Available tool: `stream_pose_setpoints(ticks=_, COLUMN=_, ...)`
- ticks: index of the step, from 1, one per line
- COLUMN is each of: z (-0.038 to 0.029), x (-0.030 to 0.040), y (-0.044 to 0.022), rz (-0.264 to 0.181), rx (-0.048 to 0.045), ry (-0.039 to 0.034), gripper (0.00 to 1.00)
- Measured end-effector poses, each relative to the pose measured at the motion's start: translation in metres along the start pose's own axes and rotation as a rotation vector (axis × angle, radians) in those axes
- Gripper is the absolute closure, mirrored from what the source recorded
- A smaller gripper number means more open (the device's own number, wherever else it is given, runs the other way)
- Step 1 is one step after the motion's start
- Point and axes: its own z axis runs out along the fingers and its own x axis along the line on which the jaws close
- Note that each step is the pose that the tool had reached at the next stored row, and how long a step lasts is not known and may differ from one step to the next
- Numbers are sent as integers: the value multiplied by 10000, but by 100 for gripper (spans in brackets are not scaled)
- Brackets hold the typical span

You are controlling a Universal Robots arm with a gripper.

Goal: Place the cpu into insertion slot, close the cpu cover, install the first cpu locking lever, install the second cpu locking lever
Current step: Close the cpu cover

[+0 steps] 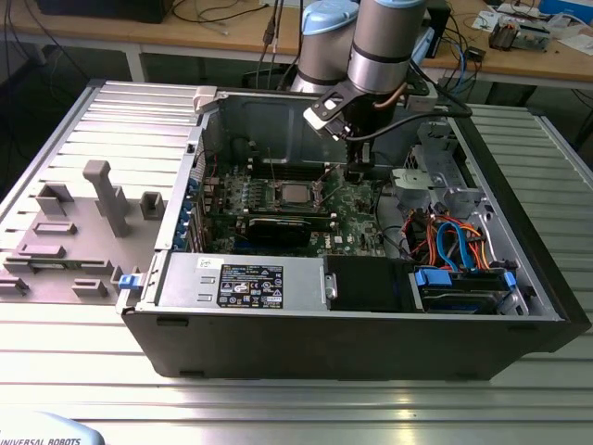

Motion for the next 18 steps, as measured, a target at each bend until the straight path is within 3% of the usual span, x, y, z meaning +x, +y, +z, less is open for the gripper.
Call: stream_pose_setpoints(ticks=18, z=-1, x=-1, y=-102, rz=0, rx=0, ry=0, gripper=89)
